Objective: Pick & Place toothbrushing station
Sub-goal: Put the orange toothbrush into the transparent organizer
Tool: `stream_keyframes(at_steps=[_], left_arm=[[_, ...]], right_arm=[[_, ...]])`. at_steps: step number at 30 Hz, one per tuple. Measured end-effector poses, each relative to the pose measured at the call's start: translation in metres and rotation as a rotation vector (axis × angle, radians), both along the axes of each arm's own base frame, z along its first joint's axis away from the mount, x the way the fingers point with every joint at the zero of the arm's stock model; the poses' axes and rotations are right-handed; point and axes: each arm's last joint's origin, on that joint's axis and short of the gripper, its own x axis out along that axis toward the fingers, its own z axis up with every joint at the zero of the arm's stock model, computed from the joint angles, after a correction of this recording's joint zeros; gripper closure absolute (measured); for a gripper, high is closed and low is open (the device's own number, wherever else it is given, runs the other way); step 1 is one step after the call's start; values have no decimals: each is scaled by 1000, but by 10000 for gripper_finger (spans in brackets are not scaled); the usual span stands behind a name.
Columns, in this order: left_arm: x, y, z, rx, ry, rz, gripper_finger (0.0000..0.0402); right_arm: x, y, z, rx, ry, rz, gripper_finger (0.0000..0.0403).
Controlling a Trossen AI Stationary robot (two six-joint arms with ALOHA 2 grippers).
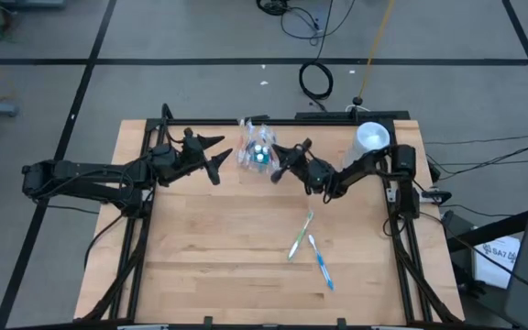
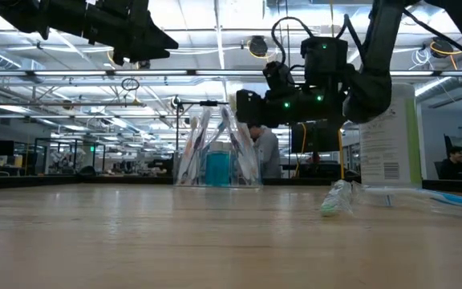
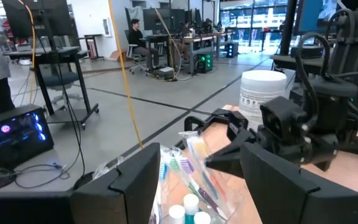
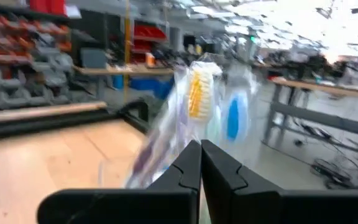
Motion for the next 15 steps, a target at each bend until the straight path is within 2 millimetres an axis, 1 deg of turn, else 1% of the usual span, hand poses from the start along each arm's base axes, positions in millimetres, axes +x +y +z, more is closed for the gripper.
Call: stream_keyframes(at_steps=[3,7,10,15], left_arm=[[0,0,0,0,1,0,172],[0,0,0,0,1,0,172],[0,0,0,-2,0,0,172],[0,0,0,-5,-2,0,172]], right_arm=[[-1,10,-3,7,22,-57,403],[-4,21,-9,-18,95,-132,403],[-6,25,-11,-31,115,-123,403],[-6,26,-13,-28,137,-118,395]])
